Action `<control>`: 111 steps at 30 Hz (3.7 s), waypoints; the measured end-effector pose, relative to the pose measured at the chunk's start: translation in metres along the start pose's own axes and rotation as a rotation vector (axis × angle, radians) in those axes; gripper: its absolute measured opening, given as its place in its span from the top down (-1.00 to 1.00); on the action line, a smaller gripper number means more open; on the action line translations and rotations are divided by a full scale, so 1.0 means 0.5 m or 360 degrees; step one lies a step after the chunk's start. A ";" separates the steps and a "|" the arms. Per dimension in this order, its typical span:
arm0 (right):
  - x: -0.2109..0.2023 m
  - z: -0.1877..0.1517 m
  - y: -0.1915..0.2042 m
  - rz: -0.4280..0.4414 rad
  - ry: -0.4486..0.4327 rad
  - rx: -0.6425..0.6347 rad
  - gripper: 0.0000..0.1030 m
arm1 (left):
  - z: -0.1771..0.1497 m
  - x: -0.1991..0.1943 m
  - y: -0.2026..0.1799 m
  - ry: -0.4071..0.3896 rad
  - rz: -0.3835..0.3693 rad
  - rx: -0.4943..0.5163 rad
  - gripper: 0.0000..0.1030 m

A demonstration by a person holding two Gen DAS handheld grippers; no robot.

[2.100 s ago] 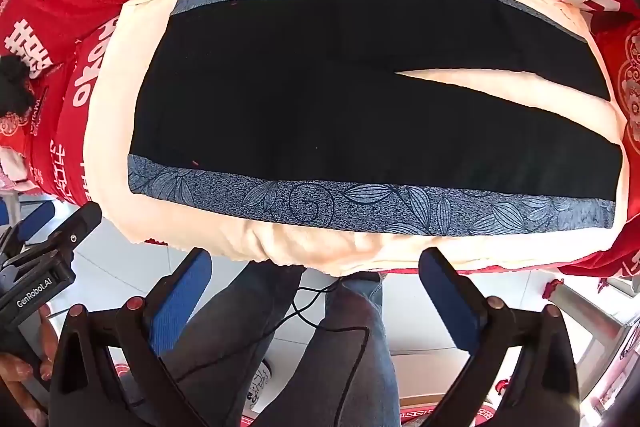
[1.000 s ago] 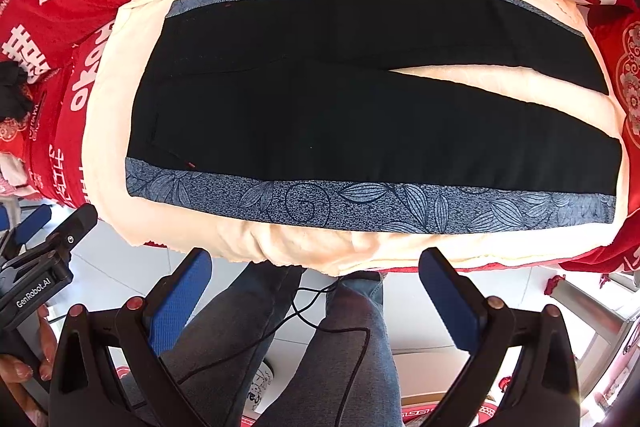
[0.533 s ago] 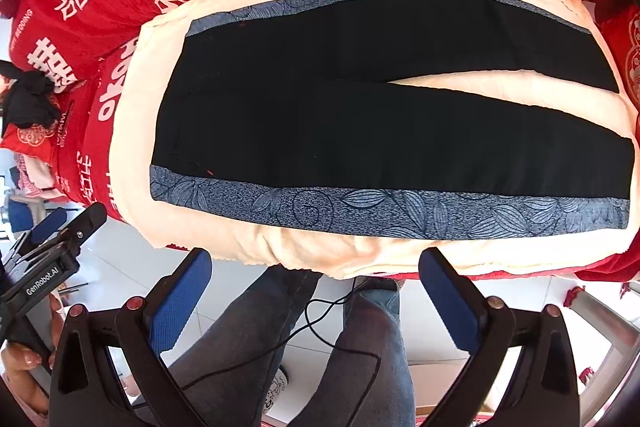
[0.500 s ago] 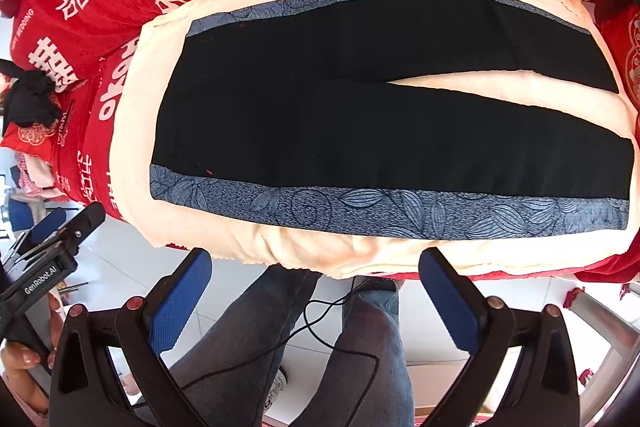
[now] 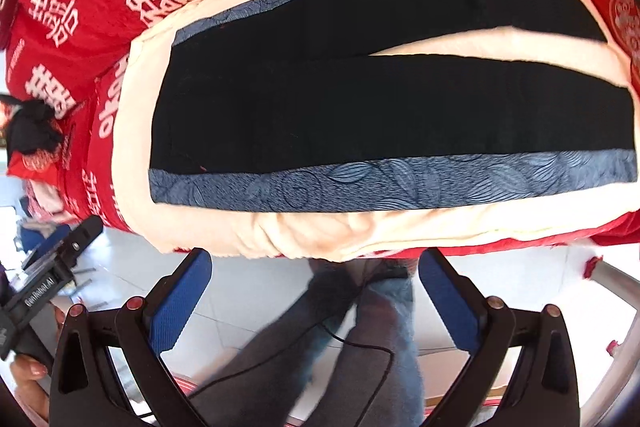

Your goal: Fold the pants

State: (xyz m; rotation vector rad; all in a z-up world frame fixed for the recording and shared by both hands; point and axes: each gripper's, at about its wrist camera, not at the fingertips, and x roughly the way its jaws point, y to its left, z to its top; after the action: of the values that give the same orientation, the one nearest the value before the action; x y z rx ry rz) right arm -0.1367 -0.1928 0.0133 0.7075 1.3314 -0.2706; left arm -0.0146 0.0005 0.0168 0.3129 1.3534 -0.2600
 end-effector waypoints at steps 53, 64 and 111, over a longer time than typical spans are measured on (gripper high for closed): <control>0.362 -0.092 0.000 0.1043 0.0177 0.0345 0.37 | 0.002 0.363 0.106 0.0062 -0.0738 -0.0365 -0.42; 0.327 -0.129 -0.249 0.1082 -0.0084 0.0861 -0.13 | 0.018 0.365 0.110 0.0088 -0.0711 -0.0357 -0.42; 0.214 0.607 -0.053 0.0670 0.0081 -0.0389 -0.06 | 0.520 0.371 -0.003 -0.0274 0.0016 -0.0365 -0.66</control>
State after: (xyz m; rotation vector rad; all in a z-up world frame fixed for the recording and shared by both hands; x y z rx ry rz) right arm 0.1140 -0.3756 -0.0753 0.7698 1.2041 0.2455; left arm 0.2587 -0.0969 -0.1168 0.1029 1.1975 -0.1184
